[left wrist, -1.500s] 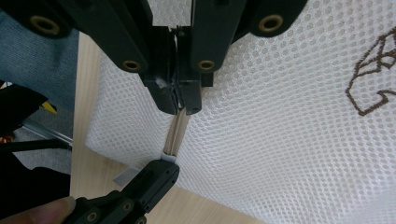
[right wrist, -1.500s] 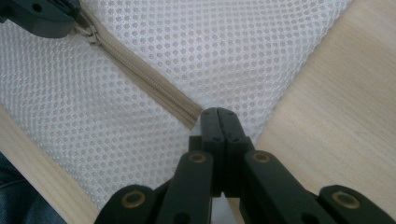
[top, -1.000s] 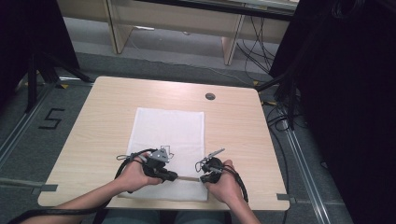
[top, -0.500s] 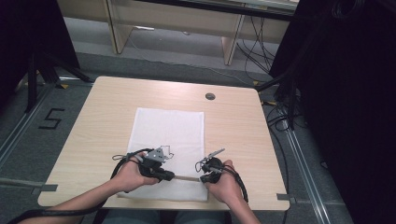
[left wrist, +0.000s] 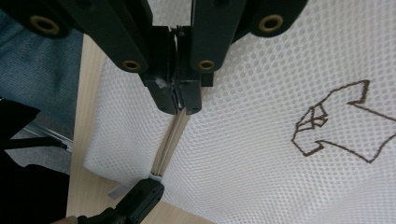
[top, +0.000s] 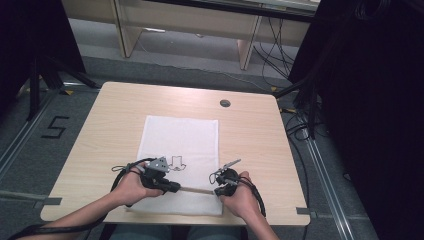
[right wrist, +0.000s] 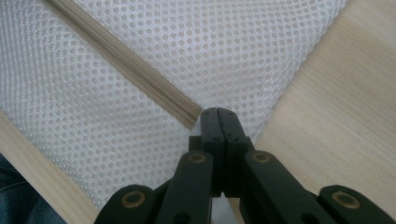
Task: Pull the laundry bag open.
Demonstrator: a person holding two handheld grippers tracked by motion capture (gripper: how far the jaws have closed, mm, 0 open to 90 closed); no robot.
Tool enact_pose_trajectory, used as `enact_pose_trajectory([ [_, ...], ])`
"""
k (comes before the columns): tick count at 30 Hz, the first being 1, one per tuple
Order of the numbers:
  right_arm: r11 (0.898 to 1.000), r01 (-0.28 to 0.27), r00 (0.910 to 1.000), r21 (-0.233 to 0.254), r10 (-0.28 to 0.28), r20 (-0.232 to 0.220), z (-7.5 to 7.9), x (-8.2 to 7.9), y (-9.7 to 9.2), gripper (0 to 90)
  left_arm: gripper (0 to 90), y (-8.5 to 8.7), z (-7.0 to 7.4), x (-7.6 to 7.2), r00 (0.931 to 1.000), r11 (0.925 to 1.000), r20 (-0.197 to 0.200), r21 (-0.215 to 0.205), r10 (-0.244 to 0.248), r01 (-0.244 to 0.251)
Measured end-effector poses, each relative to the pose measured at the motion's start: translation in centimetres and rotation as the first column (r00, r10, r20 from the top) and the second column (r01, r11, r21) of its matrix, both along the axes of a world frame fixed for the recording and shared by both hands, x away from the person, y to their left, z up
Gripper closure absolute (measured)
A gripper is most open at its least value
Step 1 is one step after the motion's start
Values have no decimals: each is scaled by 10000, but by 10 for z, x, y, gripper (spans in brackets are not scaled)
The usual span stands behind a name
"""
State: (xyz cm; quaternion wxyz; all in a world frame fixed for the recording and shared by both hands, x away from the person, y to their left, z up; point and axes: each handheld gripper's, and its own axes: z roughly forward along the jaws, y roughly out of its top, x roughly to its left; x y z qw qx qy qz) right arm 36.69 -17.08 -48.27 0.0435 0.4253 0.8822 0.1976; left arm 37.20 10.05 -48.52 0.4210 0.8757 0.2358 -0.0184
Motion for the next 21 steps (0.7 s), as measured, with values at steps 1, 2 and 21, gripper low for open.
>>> enact_pose_trajectory([
  [1,10000,-2,10000,-5,2,-9,0,0,0,900,874,1,0,0,10000,10000,27,44,-54,54],
  [2,10000,-1,10000,-15,1,4,0,0,0,900,874,1,0,-1,9998,9999,-149,-123,118,-120],
  [21,9999,-131,9999,13,131,81,0,1,-1,900,874,15,4,-2,10000,10000,92,-91,-23,24],
])
